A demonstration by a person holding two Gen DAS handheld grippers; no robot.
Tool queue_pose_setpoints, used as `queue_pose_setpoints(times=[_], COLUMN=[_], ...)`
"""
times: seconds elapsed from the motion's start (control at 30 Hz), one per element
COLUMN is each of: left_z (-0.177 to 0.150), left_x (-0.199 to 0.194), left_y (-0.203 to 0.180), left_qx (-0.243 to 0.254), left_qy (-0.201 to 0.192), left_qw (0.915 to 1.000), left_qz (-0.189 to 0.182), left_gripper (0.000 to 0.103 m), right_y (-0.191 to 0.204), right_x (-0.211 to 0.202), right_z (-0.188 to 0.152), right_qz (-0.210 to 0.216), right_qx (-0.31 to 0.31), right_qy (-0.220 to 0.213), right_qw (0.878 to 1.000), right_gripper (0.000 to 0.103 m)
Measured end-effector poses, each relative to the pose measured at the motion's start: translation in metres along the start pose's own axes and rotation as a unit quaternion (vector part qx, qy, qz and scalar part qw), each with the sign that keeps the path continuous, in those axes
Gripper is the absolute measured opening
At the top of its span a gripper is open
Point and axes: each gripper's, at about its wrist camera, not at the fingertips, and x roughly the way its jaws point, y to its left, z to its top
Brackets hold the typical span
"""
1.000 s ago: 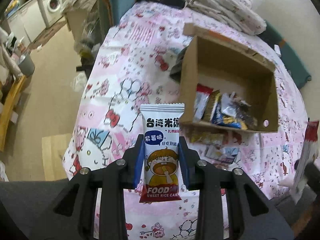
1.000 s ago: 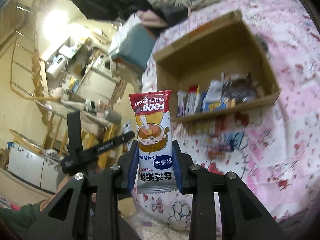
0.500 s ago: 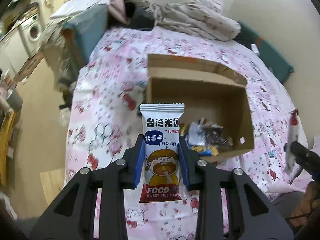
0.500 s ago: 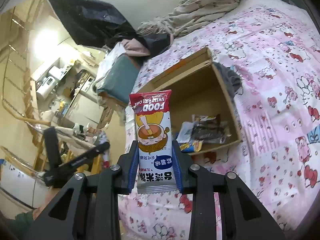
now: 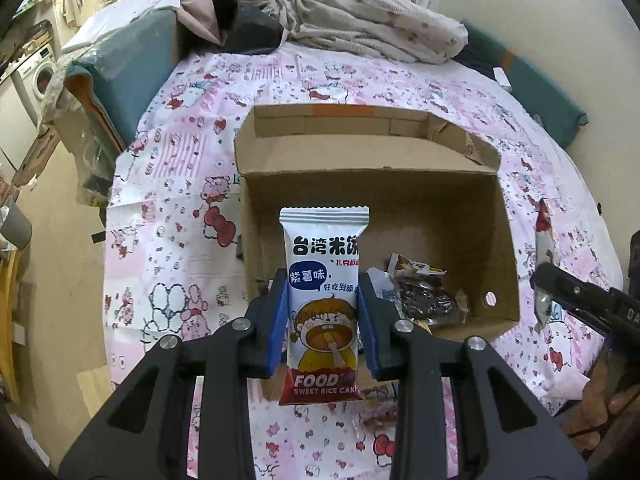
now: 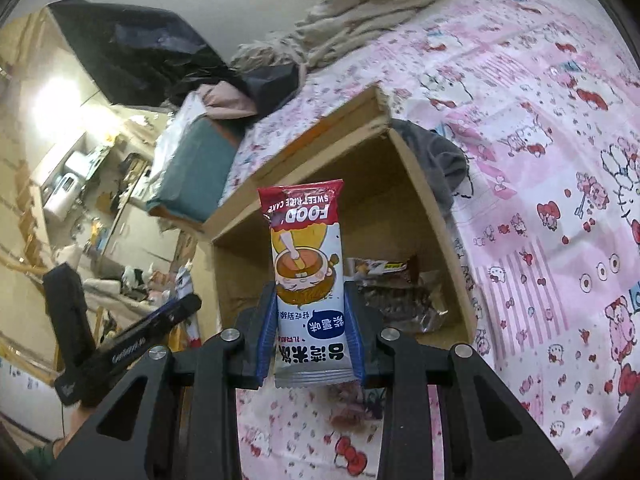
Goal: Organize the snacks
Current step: 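Carry the rice cake packet with the left tool over the box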
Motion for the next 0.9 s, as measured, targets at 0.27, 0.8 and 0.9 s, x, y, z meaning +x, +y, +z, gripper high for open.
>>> queue_pose_setpoints(times=[0.27,0.8,0.9], left_z=[-0.006,-0.012,-0.011], left_x=[0.035,0.045,0.045], left_y=[-0.001,-0.007,-0.007], left_qx=[0.002,0.02,0.019], left_qy=[0.017,-0.004,-0.004], left_qw=[0.9998,0.9998,0.9998], left_qz=[0.009,0.005,0.005], left_gripper=[0.028,0.028,0.028], right_y=[-0.01,-0.018,-0.017], right_x=[0.038,0.051,0.051], right_z=[-0.004,-0.009,-0.009], right_qz=[-0.038,-0.066,-0.065], right_qx=[-0.015,-0.01,-0.01], right_qy=[0.027,0.041,0.042], right_qw=[0.999,0.997,0.997], right_gripper=[0.033,0.035,0.035])
